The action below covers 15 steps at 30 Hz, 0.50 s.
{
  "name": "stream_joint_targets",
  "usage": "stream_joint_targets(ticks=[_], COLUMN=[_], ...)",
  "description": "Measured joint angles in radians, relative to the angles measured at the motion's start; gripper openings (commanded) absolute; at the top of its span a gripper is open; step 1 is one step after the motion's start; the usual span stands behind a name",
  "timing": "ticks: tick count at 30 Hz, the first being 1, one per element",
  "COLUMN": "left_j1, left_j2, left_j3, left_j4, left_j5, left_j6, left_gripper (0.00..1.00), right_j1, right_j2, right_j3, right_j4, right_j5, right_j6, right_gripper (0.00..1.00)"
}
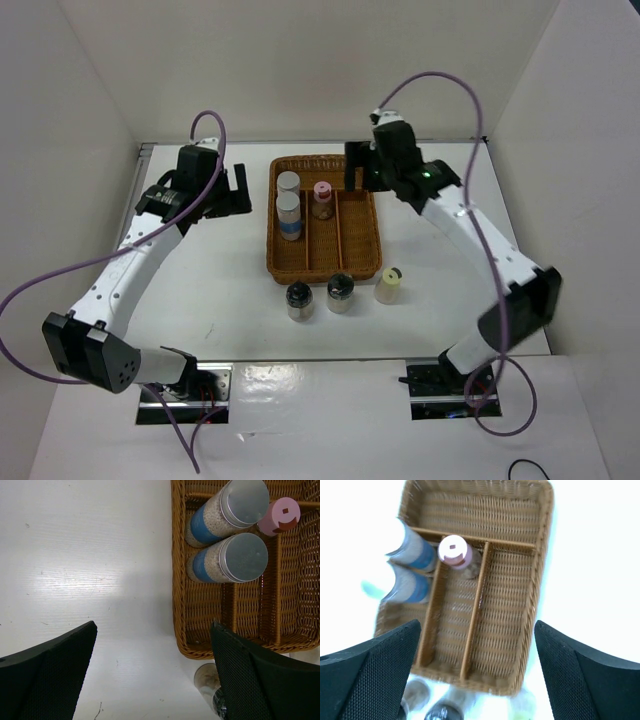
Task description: Organize the condiment bottles
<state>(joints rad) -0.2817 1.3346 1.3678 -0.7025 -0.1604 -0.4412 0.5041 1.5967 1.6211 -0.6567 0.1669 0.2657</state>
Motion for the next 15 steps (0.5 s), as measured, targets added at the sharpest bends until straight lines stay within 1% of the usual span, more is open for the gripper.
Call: stream_joint_targets(ticks=[3,5,8,12,15], left_j1=[0.001,0.002,0.002,0.002,0.002], left_j2=[0.000,-0.001,-0.005,-0.018,-0.037], left_j3=[-0.003,-0.011,-0.033,-0.074,-0.091], left_j4=[0.008,0.017,0.023,0.022,0.023], left_j5=[0.008,0.011,0.021,0.036,0.043], left_j6=[0.005,0.015,0.019,0.019,0.018], left_gripper=[1.00,1.00,1.00,1.00,1.00], right_j1=[0.000,-0.001,-0.001,0.000,0.000], right_j2=[-0.209,-0.292,-0.328,-0.312,-0.332], right_j3=[-0.134,-0.219,-0.321,-0.508,-0.577], right_j4=[-0.004,-0.034,-0.099,-0.188,-0.254], right_j5=[0.014,0.033,0.049,0.055,0.053], right_j6=[0.041,0.098,0.177,0.276,0.323], right_gripper=[0.98,0.98,0.98,0.98,0.96])
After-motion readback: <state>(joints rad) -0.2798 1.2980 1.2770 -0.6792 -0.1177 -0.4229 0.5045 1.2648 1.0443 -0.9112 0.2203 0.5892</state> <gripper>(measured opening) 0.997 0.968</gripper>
